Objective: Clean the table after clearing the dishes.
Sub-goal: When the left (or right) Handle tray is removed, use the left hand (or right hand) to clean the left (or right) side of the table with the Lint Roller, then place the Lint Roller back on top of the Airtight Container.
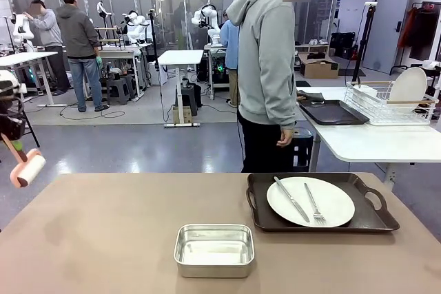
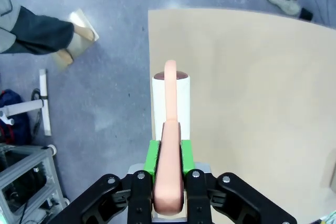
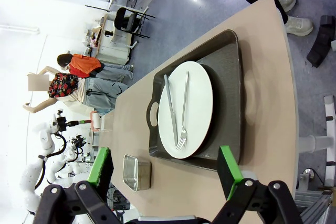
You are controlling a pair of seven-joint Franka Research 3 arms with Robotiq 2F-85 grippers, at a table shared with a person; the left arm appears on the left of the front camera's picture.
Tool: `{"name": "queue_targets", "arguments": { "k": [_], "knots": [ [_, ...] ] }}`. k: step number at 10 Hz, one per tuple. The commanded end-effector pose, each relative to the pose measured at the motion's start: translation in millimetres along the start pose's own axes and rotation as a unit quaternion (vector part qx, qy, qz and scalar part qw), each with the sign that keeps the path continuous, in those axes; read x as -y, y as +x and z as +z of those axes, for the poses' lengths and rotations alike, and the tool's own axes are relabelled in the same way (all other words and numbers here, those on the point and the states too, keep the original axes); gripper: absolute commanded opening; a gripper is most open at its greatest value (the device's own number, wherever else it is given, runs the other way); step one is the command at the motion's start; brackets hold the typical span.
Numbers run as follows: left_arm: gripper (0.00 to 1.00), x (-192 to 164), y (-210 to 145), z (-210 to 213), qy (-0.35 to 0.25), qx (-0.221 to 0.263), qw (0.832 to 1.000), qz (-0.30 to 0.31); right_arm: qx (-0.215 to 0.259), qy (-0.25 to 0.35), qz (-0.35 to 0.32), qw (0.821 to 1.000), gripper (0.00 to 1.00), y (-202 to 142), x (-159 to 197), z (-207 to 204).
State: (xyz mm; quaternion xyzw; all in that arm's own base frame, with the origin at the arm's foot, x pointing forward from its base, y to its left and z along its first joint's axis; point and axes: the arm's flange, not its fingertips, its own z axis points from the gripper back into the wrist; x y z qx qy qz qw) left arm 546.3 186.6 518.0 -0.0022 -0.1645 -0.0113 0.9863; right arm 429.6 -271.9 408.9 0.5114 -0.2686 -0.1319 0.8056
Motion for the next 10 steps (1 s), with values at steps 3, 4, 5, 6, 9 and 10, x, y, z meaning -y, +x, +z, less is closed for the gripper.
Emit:
{"name": "queue_targets", "arguments": {
  "k": [3, 4, 5, 6, 9, 10],
  "knots": [
    [0.21, 0, 0, 0, 0.000, 0.000, 1.000, 0.000, 0.000, 0.003, 0.001, 1.000, 1.00, -2, -3, 1],
    [0.21, 0, 0, 0, 0.000, 0.000, 1.000, 0.000, 0.000, 0.003, 0.001, 1.000, 1.00, -2, -3, 1],
    [0.21, 0, 0, 0, 0.000, 0.000, 1.000, 0.000, 0.000, 0.003, 0.001, 1.000, 1.00, -2, -3, 1],
    [0.21, 0, 0, 0, 0.000, 0.000, 1.000, 0.000, 0.000, 0.003, 0.001, 1.000, 1.00, -2, -3, 1],
    [0.21, 0, 0, 0, 0.000, 0.000, 1.000, 0.000, 0.000, 0.003, 0.001, 1.000, 1.00, -2, -3, 1],
    [0.21, 0, 0, 0, 0.000, 0.000, 1.000, 0.000, 0.000, 0.003, 0.001, 1.000, 1.00, -2, -3, 1]
  ]
}}
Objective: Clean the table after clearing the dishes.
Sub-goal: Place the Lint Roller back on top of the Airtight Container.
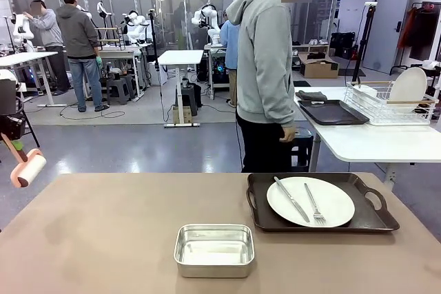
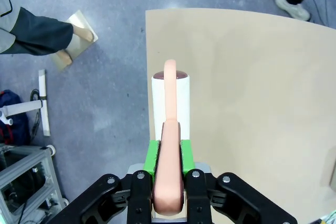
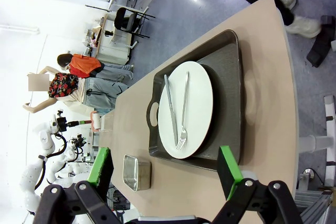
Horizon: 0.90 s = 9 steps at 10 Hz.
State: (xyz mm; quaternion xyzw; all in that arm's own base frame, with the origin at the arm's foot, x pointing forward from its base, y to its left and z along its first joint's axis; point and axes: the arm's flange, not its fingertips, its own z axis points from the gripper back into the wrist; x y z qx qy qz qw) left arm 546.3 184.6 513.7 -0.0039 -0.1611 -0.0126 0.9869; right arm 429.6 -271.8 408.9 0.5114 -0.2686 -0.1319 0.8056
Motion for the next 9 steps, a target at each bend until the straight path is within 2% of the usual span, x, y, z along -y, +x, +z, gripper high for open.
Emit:
{"name": "queue_targets", "arguments": {
  "k": [1, 8, 9],
  "knots": [
    [0.21, -2, 1, 4, 0.002, 0.003, 1.000, 0.001, 0.000, 0.003, 0.001, 1.000, 1.00, -2, -3, 1],
    [0.21, 0, 0, 0, 0.000, 0.000, 1.000, 0.000, 0.000, 0.003, 0.001, 1.000, 1.00, -2, -3, 1],
    [0.21, 22, -1, 15, -0.021, -0.006, 0.997, -0.075, 0.000, 0.003, 0.001, 1.000, 1.00, -2, -3, 1]
  ]
}}
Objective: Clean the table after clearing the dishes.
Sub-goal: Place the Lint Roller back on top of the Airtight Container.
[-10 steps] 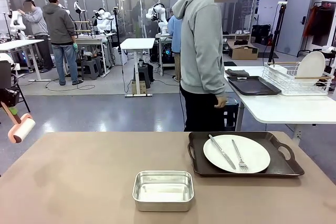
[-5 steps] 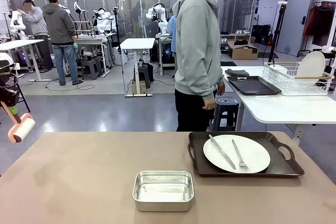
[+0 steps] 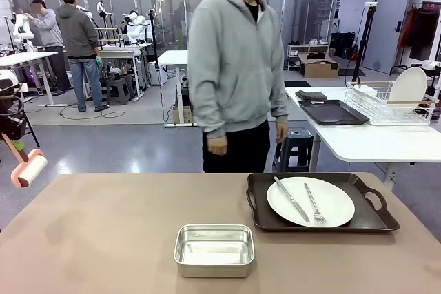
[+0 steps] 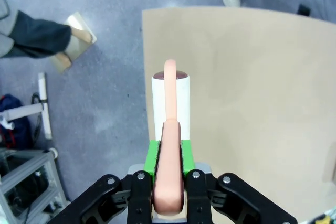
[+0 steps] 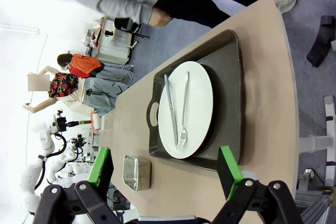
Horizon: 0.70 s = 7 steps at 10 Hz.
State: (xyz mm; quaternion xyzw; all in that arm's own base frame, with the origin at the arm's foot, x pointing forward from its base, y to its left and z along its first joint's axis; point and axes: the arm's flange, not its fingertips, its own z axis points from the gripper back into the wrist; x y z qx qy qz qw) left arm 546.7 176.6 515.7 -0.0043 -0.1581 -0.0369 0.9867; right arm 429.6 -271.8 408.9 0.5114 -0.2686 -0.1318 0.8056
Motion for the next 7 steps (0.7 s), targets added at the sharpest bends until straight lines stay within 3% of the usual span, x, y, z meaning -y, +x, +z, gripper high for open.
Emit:
{"name": "queue_targets", "arguments": {
  "k": [1, 2, 4, 7],
  "knots": [
    [0.21, 39, -5, 26, -0.020, -0.016, 0.993, -0.116, 0.000, 0.003, 0.001, 1.000, 1.00, -2, -3, 1],
    [0.21, 66, -9, 39, -0.043, -0.024, 0.982, -0.181, 0.000, 0.003, 0.001, 1.000, 1.00, -2, -3, 1],
    [0.21, 132, -18, 51, -0.084, -0.055, 0.944, -0.314, 0.000, 0.003, 0.001, 1.000, 1.00, -2, -3, 1],
    [0.21, 245, -35, 78, -0.132, -0.053, 0.864, -0.483, 0.000, 0.003, 0.001, 1.000, 1.00, -2, -3, 1]
  ]
}}
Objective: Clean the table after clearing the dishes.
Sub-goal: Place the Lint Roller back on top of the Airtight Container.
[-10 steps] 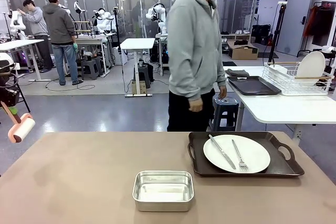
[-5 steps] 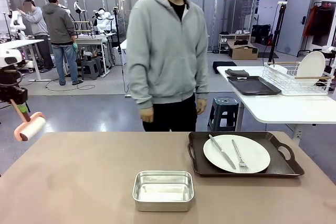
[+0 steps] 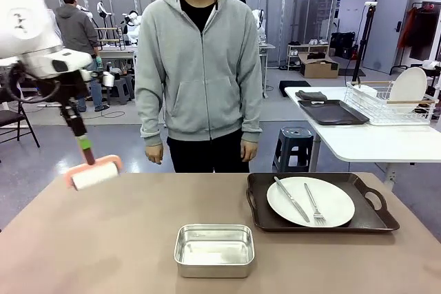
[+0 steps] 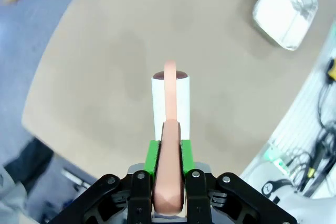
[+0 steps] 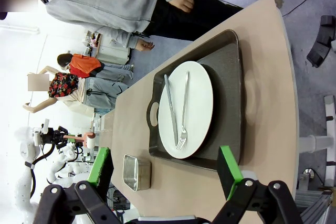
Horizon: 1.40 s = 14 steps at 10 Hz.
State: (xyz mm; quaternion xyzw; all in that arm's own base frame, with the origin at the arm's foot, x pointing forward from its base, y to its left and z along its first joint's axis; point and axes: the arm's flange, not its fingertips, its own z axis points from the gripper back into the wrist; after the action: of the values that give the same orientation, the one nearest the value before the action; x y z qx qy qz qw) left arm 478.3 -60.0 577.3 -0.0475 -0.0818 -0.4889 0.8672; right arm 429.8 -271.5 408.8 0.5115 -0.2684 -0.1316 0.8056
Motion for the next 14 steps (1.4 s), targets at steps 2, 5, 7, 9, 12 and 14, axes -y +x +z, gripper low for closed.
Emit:
{"name": "queue_targets", "arguments": {
  "k": [2, 5, 7, 9, 12, 14],
  "knots": [
    [0.21, 67, 47, -9, -0.024, -0.002, 0.990, -0.139, 0.000, 0.003, 0.001, 1.000, 1.00, -2, -3, 1],
    [0.21, 136, 117, -35, -0.004, -0.016, 0.975, -0.220, 0.000, 0.003, 0.001, 1.000, 1.00, -2, -3, 1],
    [0.21, 162, 158, -41, -0.031, -0.014, 0.965, -0.260, 0.000, 0.003, 0.001, 1.000, 1.00, -2, -3, 1],
    [0.21, 177, 181, -57, -0.050, -0.022, 0.967, -0.248, 0.000, 0.003, 0.001, 1.000, 1.00, -2, -3, 1],
    [0.21, 187, 212, -90, -0.072, -0.018, 0.960, -0.270, 0.000, 0.003, 0.001, 1.000, 1.00, -2, -3, 1],
    [0.21, 185, 221, -118, -0.083, -0.040, 0.957, -0.276, 0.000, 0.003, 0.001, 1.000, 1.00, -2, -3, 1]
  ]
}}
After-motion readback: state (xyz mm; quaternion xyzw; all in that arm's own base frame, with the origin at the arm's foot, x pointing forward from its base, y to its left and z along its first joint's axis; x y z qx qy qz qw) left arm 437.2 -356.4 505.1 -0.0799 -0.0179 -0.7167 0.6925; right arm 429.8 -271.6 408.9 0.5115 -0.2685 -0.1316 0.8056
